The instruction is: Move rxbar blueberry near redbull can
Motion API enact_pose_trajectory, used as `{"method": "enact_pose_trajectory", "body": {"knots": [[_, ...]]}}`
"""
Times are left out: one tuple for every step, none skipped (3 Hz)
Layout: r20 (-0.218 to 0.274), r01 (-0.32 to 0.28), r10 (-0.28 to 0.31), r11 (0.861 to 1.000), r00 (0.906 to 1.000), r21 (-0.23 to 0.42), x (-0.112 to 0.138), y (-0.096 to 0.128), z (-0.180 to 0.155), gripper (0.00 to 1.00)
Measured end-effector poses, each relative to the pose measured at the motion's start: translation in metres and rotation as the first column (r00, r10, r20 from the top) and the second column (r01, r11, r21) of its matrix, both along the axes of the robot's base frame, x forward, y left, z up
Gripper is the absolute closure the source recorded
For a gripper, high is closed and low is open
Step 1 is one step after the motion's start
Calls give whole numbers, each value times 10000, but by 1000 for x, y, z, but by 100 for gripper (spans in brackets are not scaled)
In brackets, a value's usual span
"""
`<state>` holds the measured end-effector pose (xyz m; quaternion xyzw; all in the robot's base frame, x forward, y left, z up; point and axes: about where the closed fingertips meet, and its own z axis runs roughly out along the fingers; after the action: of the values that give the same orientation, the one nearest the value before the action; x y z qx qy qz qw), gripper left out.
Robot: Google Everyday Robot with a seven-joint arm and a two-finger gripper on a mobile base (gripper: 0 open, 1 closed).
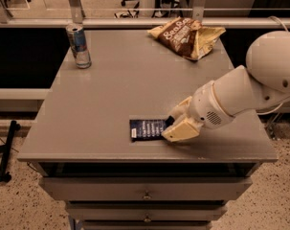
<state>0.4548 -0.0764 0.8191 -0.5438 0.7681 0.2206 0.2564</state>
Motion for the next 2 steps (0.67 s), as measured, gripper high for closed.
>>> {"method": "enact_pose_trajectory", "body": {"knots": [[27, 97, -97, 10000, 9999, 6, 5, -1, 4, 84], [133, 171, -171, 9999, 9998, -9, 10, -3, 11, 100]]}}
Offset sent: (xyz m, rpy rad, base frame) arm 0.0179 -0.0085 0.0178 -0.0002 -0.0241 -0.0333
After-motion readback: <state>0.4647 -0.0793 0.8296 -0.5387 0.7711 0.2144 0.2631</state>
